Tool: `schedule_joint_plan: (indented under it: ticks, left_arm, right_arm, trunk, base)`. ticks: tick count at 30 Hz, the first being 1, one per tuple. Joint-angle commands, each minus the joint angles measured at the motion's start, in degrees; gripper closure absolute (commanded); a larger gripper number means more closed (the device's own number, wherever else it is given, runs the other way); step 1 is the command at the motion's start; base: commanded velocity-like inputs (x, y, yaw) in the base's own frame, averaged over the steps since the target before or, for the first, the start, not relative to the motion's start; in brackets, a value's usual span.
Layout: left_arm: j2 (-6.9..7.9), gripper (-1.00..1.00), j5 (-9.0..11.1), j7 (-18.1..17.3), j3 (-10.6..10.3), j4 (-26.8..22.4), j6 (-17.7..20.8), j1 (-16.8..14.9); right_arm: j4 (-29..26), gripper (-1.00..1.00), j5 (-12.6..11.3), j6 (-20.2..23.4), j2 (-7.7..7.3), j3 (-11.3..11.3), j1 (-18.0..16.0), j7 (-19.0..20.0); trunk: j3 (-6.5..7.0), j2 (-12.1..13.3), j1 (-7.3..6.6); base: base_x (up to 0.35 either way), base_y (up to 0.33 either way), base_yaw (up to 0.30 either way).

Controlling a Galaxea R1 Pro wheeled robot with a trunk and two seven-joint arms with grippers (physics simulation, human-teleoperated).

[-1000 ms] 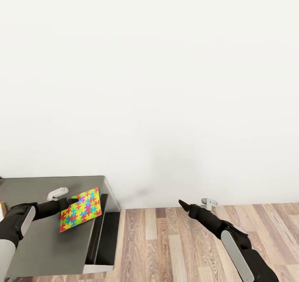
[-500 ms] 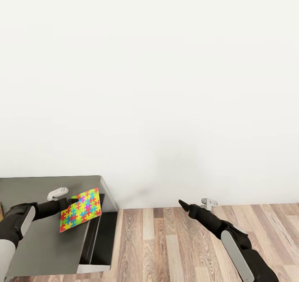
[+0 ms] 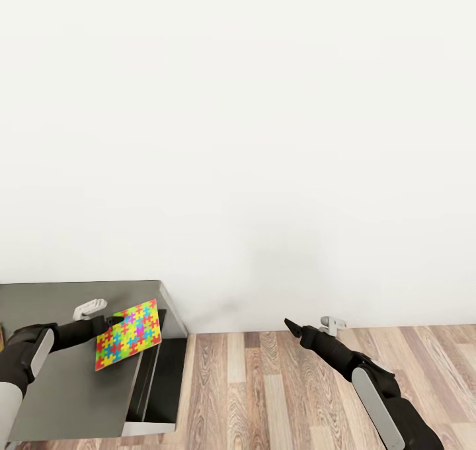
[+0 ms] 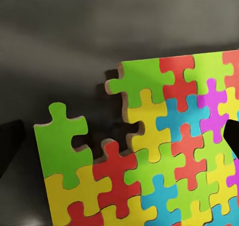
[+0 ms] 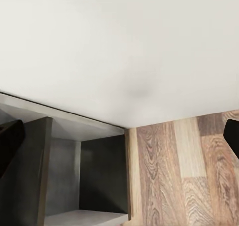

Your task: Put all the toys in the child's room - the three board games (two on the bed and one on the table), the two jigsaw puzzles on the table, and the tennis ball on the table - inside the toy box on the table in the child's room.

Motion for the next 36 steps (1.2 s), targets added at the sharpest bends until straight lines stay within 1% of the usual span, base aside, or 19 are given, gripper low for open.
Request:
schedule_joint_plan:
  ticks: [1,2,3,5,6,10,13,17,18,19,20,21,22,24,25,28,32,36]
  left_arm:
    - [0.15,-1.0,0.4,-0.1,0.2,-0.1,0.5,0.0]
    - [0.77,-1.0,0.6,-0.5,0.3,-0.2,0.5,0.0]
    - [2.48,-1.0,0.8,-2.5,0.4,-0.3,0.6,0.0]
    - [3.22,-1.0,0.8,-4.1,0.5,-0.3,0.6,0.0]
    - [3.85,-1.0,0.8,-6.0,0.5,-0.3,0.6,0.0]
    - [4.88,-1.0,0.7,-10.3,0.7,-0.3,0.7,0.0]
    - [6.01,-1.0,0.7,-13.2,0.8,-0.3,0.9,0.0]
    - [6.79,-1.0,0.8,-15.2,0.8,-0.3,0.9,0.0]
    - [7.24,-1.0,0.8,-16.9,1.0,-0.3,1.0,0.0]
    - [7.44,-1.0,0.8,-17.7,1.2,-0.3,1.0,0.0]
    - [7.82,-1.0,0.8,-19.6,1.4,-0.3,1.0,0.0]
    - [7.98,-1.0,0.8,-20.6,1.6,-0.3,1.0,0.0]
    - [8.2,-1.0,0.7,-22.6,1.8,-0.3,1.0,0.0]
    - [8.38,-1.0,0.7,-24.6,1.9,-0.3,1.1,0.0]
    - [8.56,-1.0,0.7,-26.4,2.0,-0.3,1.1,0.0]
    - [8.96,-1.0,0.6,-29.3,2.1,-0.3,1.1,0.0]
    - [9.2,-1.0,0.6,-31.5,2.2,-0.3,1.2,0.0]
    - [9.32,-1.0,0.7,-32.7,2.2,-0.3,1.1,0.0]
  right_arm:
    - [-0.1,-1.0,-0.3,0.3,-0.04,0.0,0.0,0.0]
    - [-0.1,-1.0,-0.3,0.3,-0.04,0.0,0.0,0.0]
    - [-0.2,-1.0,-0.4,0.3,-0.04,0.0,0.0,0.0]
    - [-0.2,-1.0,-0.4,0.3,-0.04,0.0,0.0,0.0]
    - [-0.2,-1.0,-0.4,0.3,-0.04,0.0,0.0,0.0]
    - [-0.2,-1.0,-0.4,0.3,-0.04,0.0,0.0,0.0]
    - [-0.1,-1.0,-0.4,0.3,-0.04,0.0,0.0,0.0]
    - [0.0,-1.0,-0.4,0.3,-0.04,0.0,0.0,0.0]
    - [0.1,-1.0,-0.5,0.4,-0.04,0.0,0.0,0.0]
    - [0.1,-1.0,-0.5,0.4,-0.04,0.0,0.0,0.0]
    - [0.1,-1.0,-0.6,0.5,-0.04,0.0,-0.1,0.1]
    - [0.2,-1.0,-0.6,0.5,-0.04,0.0,-0.1,0.2]
    - [0.3,-1.0,-0.8,0.7,-0.04,0.0,-0.1,0.3]
    - [0.4,-1.0,-1.0,0.9,-0.04,-0.1,-0.2,0.3]
    - [0.5,-1.0,-1.2,1.0,-0.04,-0.1,-0.6,0.5]
    - [1.0,-1.0,-1.4,1.2,-0.02,-0.1,-1.6,0.6]
    - [1.7,-1.0,-1.5,2.9,0.24,-0.1,-2.6,0.7]
    - [1.9,-1.0,-1.6,6.9,1.31,-0.1,-3.5,1.4]
  trunk:
    - [-0.09,-0.1,0.03]
    - [-0.09,-0.1,0.03]
    - [-0.09,-0.1,0.03]
    - [-0.09,-0.1,0.03]
    - [-0.09,-0.1,0.03]
    - [-0.09,-0.1,0.03]
    - [-0.09,-0.1,0.03]
    - [-0.09,-0.1,0.03]
    - [-0.09,-0.1,0.03]
    - [-0.09,-0.1,0.03]
    - [-0.09,-0.1,0.03]
    - [-0.09,-0.1,0.03]
    - [-0.09,-0.1,0.03]
    - [-0.09,-0.1,0.03]
    - [-0.09,-0.1,0.03]
    - [-0.09,-0.1,0.03]
    - [-0.09,-0.1,0.03]
    - [-0.09,-0.1,0.03]
  base:
    - [0.0,0.0,0.0]
    - [0.0,0.0,0.0]
    - [0.0,0.0,0.0]
    - [0.0,0.0,0.0]
    - [0.0,0.0,0.0]
    - [0.0,0.0,0.0]
    - [0.0,0.0,0.0]
    - [0.0,0.0,0.0]
    - [0.0,0.0,0.0]
    - [0.0,0.0,0.0]
    - [0.0,0.0,0.0]
    - [0.0,0.0,0.0]
    - [0.0,0.0,0.0]
    - [0.0,0.0,0.0]
    - [0.0,0.0,0.0]
    - [0.0,0.0,0.0]
    - [0.0,0.0,0.0]
    - [0.0,0.001,0.0]
